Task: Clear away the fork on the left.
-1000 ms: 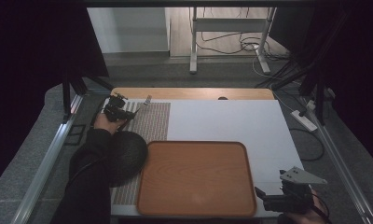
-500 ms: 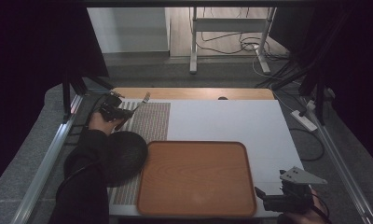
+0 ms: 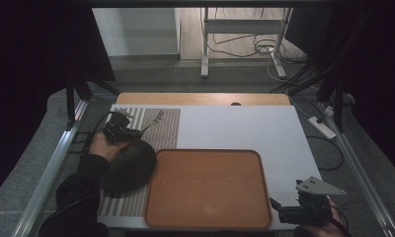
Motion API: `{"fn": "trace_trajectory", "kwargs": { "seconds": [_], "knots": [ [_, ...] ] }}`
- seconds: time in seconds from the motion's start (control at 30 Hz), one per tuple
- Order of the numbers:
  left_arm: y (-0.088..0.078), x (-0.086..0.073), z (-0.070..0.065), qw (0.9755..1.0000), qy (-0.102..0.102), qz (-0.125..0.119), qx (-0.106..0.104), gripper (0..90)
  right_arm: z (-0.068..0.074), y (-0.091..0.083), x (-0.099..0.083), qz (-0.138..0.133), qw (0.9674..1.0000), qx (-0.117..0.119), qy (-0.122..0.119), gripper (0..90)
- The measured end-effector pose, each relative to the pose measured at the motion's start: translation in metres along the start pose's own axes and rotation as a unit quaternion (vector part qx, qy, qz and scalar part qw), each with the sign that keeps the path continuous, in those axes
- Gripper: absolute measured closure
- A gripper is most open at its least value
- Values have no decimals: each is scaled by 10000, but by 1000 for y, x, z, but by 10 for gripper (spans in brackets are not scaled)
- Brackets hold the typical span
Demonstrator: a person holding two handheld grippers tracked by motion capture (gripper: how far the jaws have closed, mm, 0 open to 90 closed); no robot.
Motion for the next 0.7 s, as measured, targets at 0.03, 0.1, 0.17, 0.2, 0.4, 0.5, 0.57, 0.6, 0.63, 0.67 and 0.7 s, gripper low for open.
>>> {"fn": "trace_trajectory", "kwargs": {
  "seconds": [0.03, 0.1, 0.17, 0.2, 0.4, 0.5, 0.57, 0.6, 0.63, 0.67, 0.7],
  "knots": [
    [-6, -6, -9, 10000, 49, 7, 22, 779, 0, 0, 0, 0, 10000, -5, 0, 0],
    [-11, -13, -18, 10000, 54, -20, 14, 779, 0, 0, 0, 0, 10000, -10, -1, 0],
    [-16, -19, -28, 10000, 76, -31, 35, 778, 0, 0, 0, -3, 10000, -11, -3, 0],
    [-17, -22, -32, 9999, 89, -38, 33, 778, 0, 0, 0, -6, 10000, -14, -5, 0],
    [-25, -37, -60, 9999, 148, -28, -30, 778, 1, 0, 0, -22, 10000, -23, -32, 0],
    [-28, -44, -74, 9998, 177, -95, -95, 778, 1, -1, 0, -27, 10000, -24, -50, 0],
    [-29, -47, -84, 9996, 208, -119, -144, 778, 1, -1, 0, -24, 10000, -20, -65, 0],
    [-28, -47, -89, 9995, 234, -108, -155, 778, 2, -1, 0, -26, 10000, -18, -68, 0],
    [-28, -48, -94, 9995, 250, -109, -170, 778, 2, -1, 0, -29, 10000, -14, -73, 0],
    [-27, -47, -99, 9994, 251, -122, -209, 778, 2, -1, 0, -29, 10000, -12, -76, 0],
    [-26, -47, -103, 9993, 263, -121, -250, 778, 2, -1, 0, -30, 10000, -10, -81, 0]
  ]
}}
Point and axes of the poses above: each handheld gripper's, and its own axes: y roughly forward along the jaws, x roughly out of its top, z roughly to its left, the point moved 1 cm from there along y, roughly forward along the jaws, and after that the axes turned 2 degrees about z, right-handed, at the moved point
